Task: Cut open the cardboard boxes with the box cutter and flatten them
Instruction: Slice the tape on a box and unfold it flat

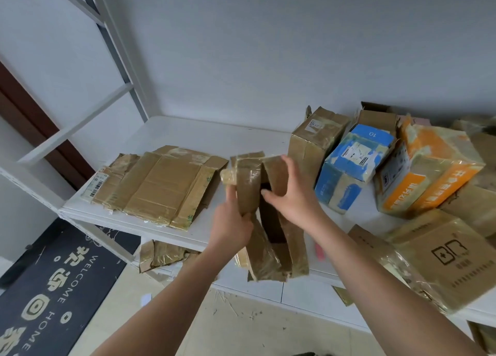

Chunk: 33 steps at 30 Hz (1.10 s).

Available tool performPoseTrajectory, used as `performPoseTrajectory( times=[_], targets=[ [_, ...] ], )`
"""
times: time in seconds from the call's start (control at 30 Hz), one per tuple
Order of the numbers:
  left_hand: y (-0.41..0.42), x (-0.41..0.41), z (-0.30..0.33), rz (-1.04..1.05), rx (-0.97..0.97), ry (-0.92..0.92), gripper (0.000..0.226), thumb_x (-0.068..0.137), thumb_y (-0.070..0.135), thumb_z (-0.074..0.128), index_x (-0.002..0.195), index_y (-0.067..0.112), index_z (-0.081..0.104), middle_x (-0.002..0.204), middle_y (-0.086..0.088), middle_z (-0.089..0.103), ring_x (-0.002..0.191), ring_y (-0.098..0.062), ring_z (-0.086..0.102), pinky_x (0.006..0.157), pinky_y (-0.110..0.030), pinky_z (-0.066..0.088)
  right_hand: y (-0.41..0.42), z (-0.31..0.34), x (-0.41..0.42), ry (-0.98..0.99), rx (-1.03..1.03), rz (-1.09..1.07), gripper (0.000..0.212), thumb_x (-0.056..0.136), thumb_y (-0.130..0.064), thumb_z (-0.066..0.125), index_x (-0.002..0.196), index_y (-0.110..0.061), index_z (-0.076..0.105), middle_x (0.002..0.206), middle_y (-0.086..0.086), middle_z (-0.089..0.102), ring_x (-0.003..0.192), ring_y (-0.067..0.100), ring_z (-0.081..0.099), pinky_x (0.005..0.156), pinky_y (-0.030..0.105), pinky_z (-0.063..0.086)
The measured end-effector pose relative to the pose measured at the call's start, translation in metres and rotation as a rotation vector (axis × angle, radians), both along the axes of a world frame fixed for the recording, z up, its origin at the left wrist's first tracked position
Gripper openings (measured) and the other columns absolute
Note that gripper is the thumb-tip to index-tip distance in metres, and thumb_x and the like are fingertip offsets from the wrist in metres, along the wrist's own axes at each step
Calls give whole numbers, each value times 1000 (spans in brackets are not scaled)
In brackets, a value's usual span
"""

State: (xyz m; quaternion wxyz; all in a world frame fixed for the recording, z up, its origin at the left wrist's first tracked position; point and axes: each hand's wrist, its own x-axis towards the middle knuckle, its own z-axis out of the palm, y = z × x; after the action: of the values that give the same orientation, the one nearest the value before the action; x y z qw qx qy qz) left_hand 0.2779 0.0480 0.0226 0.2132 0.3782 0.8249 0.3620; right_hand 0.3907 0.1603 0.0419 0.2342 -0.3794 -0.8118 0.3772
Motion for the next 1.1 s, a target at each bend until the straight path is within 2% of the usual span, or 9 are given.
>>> performPoseTrajectory(
  times=[0.1, 0.17, 0.3, 0.4, 0.53, 0.67, 0.83, 1.0, 1.1],
  targets=[
    [-1, 4, 16, -76, 114, 25, 51, 91, 9, 65, 132, 24, 37, 79, 11, 65, 71, -9, 65, 59, -25, 56, 2, 16, 3, 105, 132, -139, 72, 86, -35, 73, 145, -26, 33, 96, -4, 56, 72, 5, 52, 65, 12, 38],
    [1, 4, 27, -97, 191, -74, 55, 88, 19, 72, 128, 32, 37, 84, 28, 55, 86, 1, 61, 57, -10, 50, 2, 23, 8, 152, 184, -180, 68, 87, -30, 73, 144, -24, 37, 87, -6, 54, 61, 3, 47, 60, 8, 39],
    [12, 0, 43, -13, 296, -298, 60, 88, 40, 70, 135, 36, 34, 101, 23, 59, 93, 11, 59, 71, -22, 57, -12, 28, 13, 302, 233, -131, 67, 83, -19, 77, 141, -17, 43, 88, -16, 58, 76, -7, 58, 63, -2, 37],
    [13, -4, 42, -19, 305, -240, 37, 92, 24, 67, 121, 31, 45, 101, 12, 68, 86, 7, 64, 69, -26, 59, -20, 24, 18, 323, 189, -82, 67, 83, -17, 78, 140, -19, 44, 83, -18, 60, 74, -9, 60, 63, 1, 42],
    [8, -4, 34, -23, 304, -198, 30, 93, 12, 65, 113, 24, 46, 84, 3, 71, 74, -17, 67, 65, -42, 58, -15, 23, 30, 318, 86, 3, 67, 81, -14, 77, 138, -30, 45, 98, -5, 71, 89, 4, 68, 74, 9, 51],
    [8, 0, 29, 5, 314, -144, 29, 93, 6, 62, 105, 24, 42, 76, -4, 68, 62, -20, 59, 56, -37, 51, -9, 27, 39, 286, -8, 47, 70, 78, -9, 75, 136, -35, 46, 100, -7, 72, 90, 5, 69, 80, 16, 54],
    [8, 2, 26, -19, 311, -104, 33, 93, 0, 58, 102, 25, 39, 70, -3, 63, 52, -7, 51, 52, -32, 46, -4, 31, 50, 273, -69, 87, 70, 77, -6, 75, 133, -40, 48, 94, -25, 71, 93, -5, 67, 77, 3, 46],
    [7, 2, 24, -42, 305, -72, 38, 92, -6, 53, 101, 28, 40, 69, 4, 61, 50, 0, 52, 44, -18, 41, 0, 34, 58, 249, -100, 113, 70, 78, -4, 74, 130, -44, 49, 98, -21, 73, 96, -1, 67, 80, 6, 47],
    [7, 3, 23, -60, 294, -61, 40, 92, -6, 53, 104, 30, 40, 72, 3, 63, 53, -1, 54, 45, -18, 42, 2, 36, 62, 243, -112, 118, 69, 77, -3, 72, 129, -44, 50, 100, -21, 73, 94, 1, 69, 78, 6, 47]
  ],
)
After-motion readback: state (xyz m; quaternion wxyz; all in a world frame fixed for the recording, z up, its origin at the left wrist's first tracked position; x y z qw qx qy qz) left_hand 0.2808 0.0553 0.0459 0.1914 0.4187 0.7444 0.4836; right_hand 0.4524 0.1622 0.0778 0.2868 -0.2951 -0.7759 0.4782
